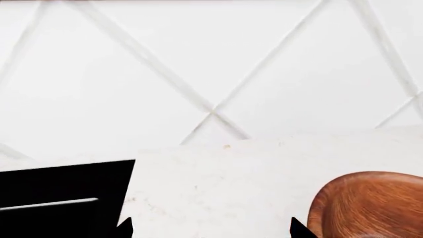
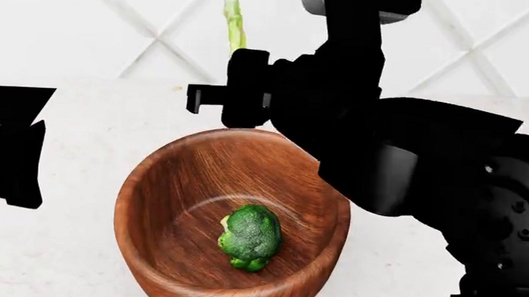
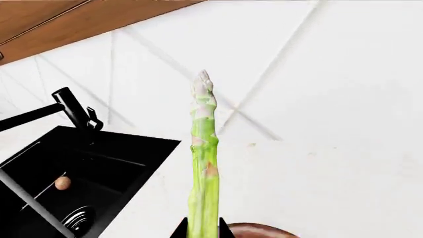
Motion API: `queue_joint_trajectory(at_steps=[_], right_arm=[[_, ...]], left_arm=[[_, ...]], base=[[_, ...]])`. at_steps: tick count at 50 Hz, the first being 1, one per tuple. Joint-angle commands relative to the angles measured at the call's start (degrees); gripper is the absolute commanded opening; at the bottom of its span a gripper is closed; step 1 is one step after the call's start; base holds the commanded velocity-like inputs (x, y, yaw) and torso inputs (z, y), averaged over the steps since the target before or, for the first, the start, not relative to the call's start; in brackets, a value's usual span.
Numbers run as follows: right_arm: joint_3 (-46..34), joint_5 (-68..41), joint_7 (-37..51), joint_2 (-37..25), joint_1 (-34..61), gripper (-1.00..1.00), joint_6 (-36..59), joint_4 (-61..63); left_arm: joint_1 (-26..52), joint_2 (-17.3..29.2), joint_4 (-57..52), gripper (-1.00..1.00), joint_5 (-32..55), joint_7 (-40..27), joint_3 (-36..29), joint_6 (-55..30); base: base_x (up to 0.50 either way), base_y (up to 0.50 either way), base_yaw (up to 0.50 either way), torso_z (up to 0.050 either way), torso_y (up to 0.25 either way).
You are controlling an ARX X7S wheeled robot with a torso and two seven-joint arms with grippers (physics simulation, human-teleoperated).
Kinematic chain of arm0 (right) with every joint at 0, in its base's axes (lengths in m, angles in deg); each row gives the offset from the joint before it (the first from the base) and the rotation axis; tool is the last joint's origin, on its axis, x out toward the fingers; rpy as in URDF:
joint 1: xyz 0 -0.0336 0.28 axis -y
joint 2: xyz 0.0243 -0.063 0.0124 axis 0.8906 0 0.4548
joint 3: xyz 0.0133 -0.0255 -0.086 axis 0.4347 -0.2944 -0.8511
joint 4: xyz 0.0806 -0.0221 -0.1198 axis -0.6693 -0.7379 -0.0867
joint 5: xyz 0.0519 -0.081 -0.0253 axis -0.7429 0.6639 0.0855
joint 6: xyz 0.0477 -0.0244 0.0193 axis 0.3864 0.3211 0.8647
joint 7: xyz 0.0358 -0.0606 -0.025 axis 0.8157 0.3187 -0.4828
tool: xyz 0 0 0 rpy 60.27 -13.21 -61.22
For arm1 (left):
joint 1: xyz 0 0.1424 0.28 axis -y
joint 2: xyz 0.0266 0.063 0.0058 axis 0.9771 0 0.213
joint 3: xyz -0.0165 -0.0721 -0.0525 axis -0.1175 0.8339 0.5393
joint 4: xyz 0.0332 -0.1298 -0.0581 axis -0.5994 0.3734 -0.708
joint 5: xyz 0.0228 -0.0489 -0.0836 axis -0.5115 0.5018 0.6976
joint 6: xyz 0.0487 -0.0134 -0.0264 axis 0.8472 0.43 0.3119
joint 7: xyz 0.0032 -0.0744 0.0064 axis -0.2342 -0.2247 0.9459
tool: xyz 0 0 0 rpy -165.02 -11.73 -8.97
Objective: Pick the broccolis and asparaguss from the sink and place them in one bowl. Place the onion in the other bowl. Then turn off the sink faucet.
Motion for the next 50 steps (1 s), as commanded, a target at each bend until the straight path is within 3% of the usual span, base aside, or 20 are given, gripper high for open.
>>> queue_joint_trajectory(at_steps=[1,5,11,19,26,33,50], right_arm=[[2.15,-19.32,19.67,2.21,0.96,-1.00,12.41,-3.43],[1.09,-24.00,23.47,2.31,2.56,-1.00,14.09,-5.23],[-2.91,-39.11,36.75,1.17,2.64,-1.00,13.99,-3.75],[-4.92,-44.94,42.43,-1.83,0.50,-1.00,12.13,0.17],[-5.62,-46.35,43.66,-3.27,-1.94,-1.00,11.15,1.95],[-4.76,-39.60,37.37,-2.48,-2.93,-1.00,13.23,-0.94],[-6.78,-37.48,33.34,-1.55,-2.84,-1.00,14.05,-3.59]], left_arm=[[-1.46,0.69,0.25,1.00,-0.35,1.15,0.46,1.14],[-1.92,0.90,0.34,1.00,-0.61,1.42,0.53,1.44],[-1.87,0.28,0.80,1.00,-0.71,1.71,0.42,1.64],[-2.52,0.30,0.69,1.00,-1.09,2.14,0.40,2.10],[-2.46,0.27,0.80,1.00,-1.39,2.17,0.27,2.02],[-3.00,-0.04,0.76,1.00,-1.71,1.92,0.19,2.42],[-4.07,0.86,1.52,1.00,-2.29,3.18,0.46,3.09]], base=[[0.00,0.00,0.00,0.000,0.000],[0.00,0.00,0.00,0.000,0.000],[0.00,0.00,0.00,0.000,0.000],[0.00,0.00,0.00,0.000,0.000],[0.00,0.00,0.00,0.000,0.000],[0.00,0.00,0.00,0.000,0.000],[0.00,0.00,0.00,0.000,0.000]])
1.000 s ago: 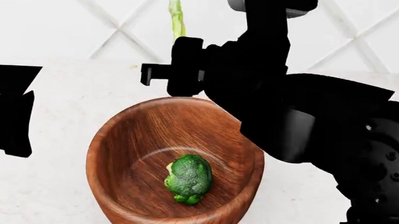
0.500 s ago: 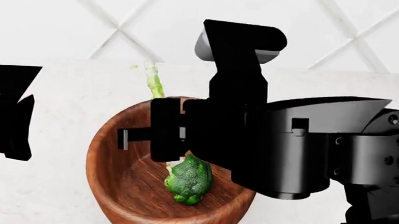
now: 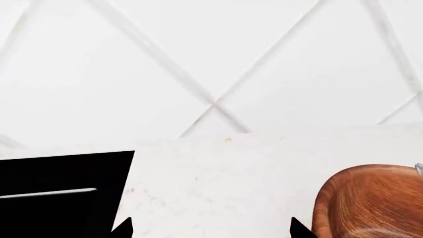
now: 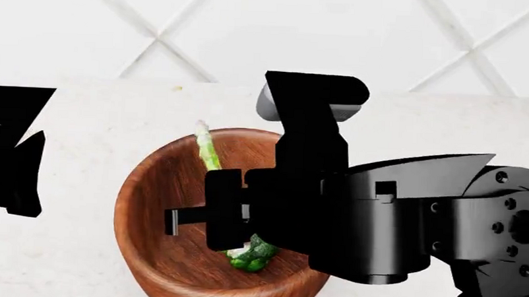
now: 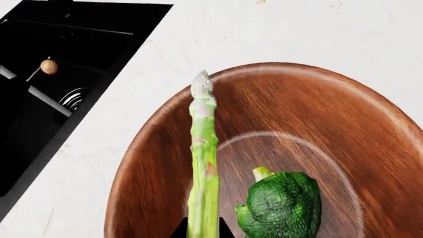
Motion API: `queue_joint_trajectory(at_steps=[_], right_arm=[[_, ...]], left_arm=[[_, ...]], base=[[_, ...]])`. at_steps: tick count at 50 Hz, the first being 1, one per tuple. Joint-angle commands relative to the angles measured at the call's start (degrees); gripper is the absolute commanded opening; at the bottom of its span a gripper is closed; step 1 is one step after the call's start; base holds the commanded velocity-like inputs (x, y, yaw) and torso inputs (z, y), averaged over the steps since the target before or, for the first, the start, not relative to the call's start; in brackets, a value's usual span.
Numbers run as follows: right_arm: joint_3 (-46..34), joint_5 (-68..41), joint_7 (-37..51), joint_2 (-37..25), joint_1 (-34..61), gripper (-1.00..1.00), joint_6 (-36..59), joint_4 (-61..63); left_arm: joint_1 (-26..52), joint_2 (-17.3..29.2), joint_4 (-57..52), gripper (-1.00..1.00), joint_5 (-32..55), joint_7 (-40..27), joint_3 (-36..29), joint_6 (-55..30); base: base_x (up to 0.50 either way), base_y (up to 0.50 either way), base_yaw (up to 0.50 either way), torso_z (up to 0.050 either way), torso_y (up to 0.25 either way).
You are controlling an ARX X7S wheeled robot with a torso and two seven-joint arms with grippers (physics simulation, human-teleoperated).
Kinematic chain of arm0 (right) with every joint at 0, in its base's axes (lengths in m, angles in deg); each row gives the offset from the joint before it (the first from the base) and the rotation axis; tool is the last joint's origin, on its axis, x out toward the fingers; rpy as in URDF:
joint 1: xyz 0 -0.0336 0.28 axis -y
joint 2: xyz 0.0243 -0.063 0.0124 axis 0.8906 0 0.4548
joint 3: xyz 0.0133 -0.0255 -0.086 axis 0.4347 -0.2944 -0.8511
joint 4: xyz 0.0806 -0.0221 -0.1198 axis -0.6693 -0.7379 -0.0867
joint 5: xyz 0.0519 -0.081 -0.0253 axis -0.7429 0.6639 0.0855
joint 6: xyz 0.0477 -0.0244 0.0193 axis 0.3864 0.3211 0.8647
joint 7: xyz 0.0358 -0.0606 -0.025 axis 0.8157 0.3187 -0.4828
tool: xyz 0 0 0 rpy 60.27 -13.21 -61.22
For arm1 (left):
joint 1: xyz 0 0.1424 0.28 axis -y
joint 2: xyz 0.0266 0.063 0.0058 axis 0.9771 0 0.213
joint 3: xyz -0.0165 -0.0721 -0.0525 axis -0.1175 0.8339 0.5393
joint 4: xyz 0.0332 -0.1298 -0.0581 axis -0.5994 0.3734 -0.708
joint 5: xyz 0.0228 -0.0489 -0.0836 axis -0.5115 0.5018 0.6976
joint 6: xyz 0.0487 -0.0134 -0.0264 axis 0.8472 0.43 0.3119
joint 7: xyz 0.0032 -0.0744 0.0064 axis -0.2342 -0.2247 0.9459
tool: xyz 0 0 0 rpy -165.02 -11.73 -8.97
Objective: Pick the broccolis and asparaguss from the sink and place them in one bowl. Place the onion in the other bowl. Then turn off the sink faucet.
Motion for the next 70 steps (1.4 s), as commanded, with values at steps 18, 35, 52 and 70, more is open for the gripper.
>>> queue_joint_trajectory(at_steps=[18,35,52,70], right_arm=[[-0.94,3.88,-3.58,-0.97,4.54,1.00,0.36,-0.01],[5.48,31.79,-18.56,-16.26,-0.32,1.00,-8.10,19.44],[-1.89,65.65,-48.44,-34.05,-17.55,1.00,-32.32,33.57],[18.02,47.87,-39.52,-34.01,-38.95,1.00,-54.06,39.59]], left_arm=[[1.25,-0.60,0.40,1.00,0.41,-0.78,-0.51,-1.26],[2.54,-2.01,0.76,1.00,-0.06,-0.82,-1.31,-2.03],[2.85,-3.52,0.16,1.00,-3.24,0.01,-1.51,-0.29],[-2.47,-4.29,-2.72,1.00,-13.17,0.07,-3.13,5.21]], base=[[0.00,0.00,0.00,0.000,0.000],[0.00,0.00,0.00,0.000,0.000],[0.00,0.00,0.00,0.000,0.000],[0.00,0.00,0.00,0.000,0.000]])
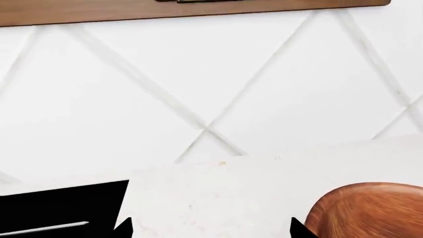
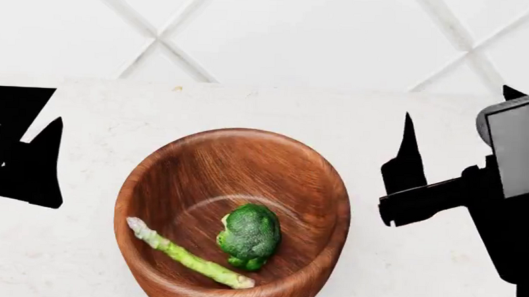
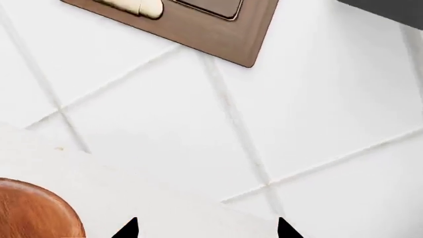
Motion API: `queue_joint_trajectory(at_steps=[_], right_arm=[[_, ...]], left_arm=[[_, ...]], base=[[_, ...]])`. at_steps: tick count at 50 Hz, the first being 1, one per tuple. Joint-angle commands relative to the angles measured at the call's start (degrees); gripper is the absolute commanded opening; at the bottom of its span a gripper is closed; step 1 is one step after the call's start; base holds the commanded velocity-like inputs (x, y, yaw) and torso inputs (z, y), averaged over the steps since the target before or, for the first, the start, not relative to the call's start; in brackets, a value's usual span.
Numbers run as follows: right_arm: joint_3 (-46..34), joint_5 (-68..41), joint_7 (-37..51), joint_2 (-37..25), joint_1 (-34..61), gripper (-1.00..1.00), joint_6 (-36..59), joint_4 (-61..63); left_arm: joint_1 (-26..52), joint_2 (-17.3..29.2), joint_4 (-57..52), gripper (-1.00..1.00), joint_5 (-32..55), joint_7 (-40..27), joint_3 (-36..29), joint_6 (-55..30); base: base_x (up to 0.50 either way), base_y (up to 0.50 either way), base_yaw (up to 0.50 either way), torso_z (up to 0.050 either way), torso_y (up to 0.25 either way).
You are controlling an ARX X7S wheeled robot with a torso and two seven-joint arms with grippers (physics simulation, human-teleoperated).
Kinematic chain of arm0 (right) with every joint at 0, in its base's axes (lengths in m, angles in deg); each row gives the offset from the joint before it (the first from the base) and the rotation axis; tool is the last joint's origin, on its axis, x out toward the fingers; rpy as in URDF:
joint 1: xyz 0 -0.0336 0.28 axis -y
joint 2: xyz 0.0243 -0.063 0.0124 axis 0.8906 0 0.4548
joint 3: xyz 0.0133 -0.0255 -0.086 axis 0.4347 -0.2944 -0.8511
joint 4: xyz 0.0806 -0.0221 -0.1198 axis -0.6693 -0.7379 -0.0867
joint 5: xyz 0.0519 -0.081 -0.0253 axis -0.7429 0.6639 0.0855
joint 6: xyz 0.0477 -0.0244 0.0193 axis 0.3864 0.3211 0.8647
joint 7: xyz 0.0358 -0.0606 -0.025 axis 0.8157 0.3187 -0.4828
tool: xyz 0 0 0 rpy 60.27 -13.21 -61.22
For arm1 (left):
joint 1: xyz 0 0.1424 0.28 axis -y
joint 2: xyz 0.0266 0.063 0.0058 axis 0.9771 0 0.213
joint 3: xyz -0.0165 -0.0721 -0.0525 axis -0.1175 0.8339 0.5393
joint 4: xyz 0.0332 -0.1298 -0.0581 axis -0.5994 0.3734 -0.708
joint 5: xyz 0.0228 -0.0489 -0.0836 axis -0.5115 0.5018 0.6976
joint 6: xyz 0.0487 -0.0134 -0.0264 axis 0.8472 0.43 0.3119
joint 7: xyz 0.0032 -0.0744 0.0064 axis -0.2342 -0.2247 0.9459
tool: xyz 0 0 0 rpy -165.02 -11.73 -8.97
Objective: Pick the broccolis and asparaguss from the sink and place them in one bowl. Place the onion in the other bowl. Then turn off the sink faucet.
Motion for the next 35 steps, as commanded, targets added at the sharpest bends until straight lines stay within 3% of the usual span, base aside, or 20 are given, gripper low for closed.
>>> queue_joint_trajectory(at_steps=[1,5,20,35], right_arm=[[17.63,-16.33,4.10,0.56,-16.31,1.00,-16.45,5.09],[22.74,-19.23,2.93,1.99,-22.32,1.00,-20.97,5.34],[18.55,-13.95,8.47,-1.45,-22.75,1.00,-15.23,8.57],[18.60,-16.42,12.35,-2.42,-24.06,1.00,-13.07,10.58]], left_arm=[[-3.46,-0.69,-1.01,1.00,-5.36,0.04,-0.76,3.56],[-4.47,-0.70,-1.03,1.00,-5.44,-0.46,-0.22,4.63],[-6.76,-0.37,-1.40,1.00,-5.72,-2.62,0.38,5.84],[-7.60,-0.61,-0.61,1.00,-4.75,-1.08,1.09,7.23]], base=[[0.00,0.00,0.00,0.000,0.000],[0.00,0.00,0.00,0.000,0.000],[0.00,0.00,0.00,0.000,0.000],[-0.37,0.01,0.00,0.000,0.000]])
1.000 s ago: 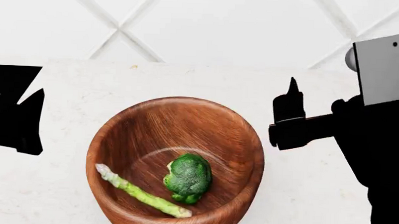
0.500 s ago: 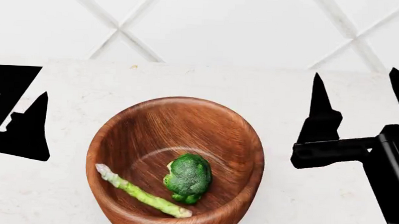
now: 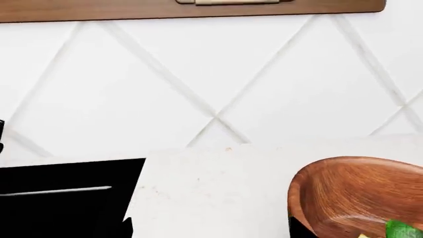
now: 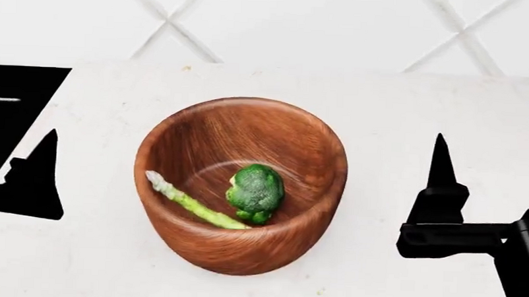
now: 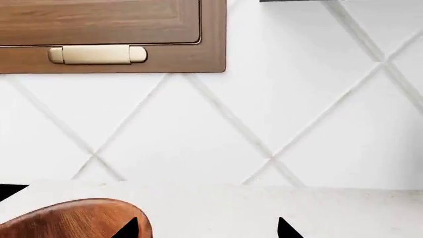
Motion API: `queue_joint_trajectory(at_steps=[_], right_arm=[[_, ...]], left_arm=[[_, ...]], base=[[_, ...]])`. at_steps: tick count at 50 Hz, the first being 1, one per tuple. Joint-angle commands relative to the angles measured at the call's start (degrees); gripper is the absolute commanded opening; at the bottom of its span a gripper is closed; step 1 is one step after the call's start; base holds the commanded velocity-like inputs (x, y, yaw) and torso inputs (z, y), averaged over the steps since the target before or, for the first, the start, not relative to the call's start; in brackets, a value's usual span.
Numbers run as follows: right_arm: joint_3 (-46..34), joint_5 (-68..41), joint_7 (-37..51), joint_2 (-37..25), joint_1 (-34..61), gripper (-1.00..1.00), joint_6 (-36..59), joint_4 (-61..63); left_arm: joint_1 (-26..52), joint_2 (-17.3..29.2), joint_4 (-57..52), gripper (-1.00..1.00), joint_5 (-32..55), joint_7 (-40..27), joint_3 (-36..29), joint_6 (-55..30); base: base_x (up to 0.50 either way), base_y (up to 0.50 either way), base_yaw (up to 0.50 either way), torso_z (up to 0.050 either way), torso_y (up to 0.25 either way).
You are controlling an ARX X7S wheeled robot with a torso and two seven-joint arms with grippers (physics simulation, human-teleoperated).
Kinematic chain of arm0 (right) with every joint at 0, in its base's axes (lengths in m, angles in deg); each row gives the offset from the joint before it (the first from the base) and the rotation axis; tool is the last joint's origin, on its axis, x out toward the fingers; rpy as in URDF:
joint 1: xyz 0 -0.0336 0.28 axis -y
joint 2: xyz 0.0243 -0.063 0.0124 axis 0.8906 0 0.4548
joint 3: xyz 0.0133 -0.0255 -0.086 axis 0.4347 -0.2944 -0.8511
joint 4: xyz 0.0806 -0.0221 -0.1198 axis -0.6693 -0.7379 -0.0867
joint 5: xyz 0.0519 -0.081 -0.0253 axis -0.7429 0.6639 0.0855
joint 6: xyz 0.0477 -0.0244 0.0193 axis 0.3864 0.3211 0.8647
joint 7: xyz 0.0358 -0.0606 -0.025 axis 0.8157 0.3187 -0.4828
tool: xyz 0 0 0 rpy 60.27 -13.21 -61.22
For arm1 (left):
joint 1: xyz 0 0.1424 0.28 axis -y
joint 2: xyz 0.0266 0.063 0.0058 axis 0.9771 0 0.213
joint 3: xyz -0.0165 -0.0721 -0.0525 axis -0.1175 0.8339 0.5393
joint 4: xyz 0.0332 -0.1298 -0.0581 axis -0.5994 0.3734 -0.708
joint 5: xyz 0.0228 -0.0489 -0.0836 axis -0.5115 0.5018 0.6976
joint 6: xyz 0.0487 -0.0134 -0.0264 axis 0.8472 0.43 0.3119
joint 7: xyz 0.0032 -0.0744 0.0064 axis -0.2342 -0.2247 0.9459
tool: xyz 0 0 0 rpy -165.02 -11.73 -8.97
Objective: Pick the broccolis and asparaguss from the sink and place them in one bowl. Place the onion in the other bowl. Then turn off the sink faucet.
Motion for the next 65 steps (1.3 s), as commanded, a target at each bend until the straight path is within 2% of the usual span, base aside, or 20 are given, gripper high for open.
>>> queue_joint_trajectory(at_steps=[1,9,20,31,65], right_arm=[[-0.05,-1.01,1.91,-0.47,-0.48,1.00,0.92,1.28],[-0.15,-1.32,3.06,-0.11,-0.87,1.00,1.12,1.68],[1.90,-1.67,4.83,-0.16,-6.14,1.00,-0.37,4.02],[0.94,-3.05,6.15,-0.45,-4.88,1.00,1.28,3.75],[-0.42,-3.03,6.53,-0.77,-3.84,1.00,2.98,3.22]], left_arm=[[-0.57,0.12,0.36,1.00,0.35,0.64,0.59,0.92],[-1.72,1.06,-0.26,1.00,0.89,1.05,1.46,2.00],[-4.12,2.09,-1.52,1.00,0.68,0.33,2.02,3.30],[-3.82,2.08,-1.85,1.00,1.10,0.01,1.62,2.39],[-4.39,1.77,-1.07,1.00,0.65,0.58,1.65,2.94]], base=[[-0.39,0.02,0.00,0.000,0.000],[-0.39,0.07,0.00,0.000,0.000],[-0.39,0.16,0.00,0.000,0.000],[-0.37,0.19,0.00,0.000,0.000],[-0.01,0.48,0.00,0.000,0.000]])
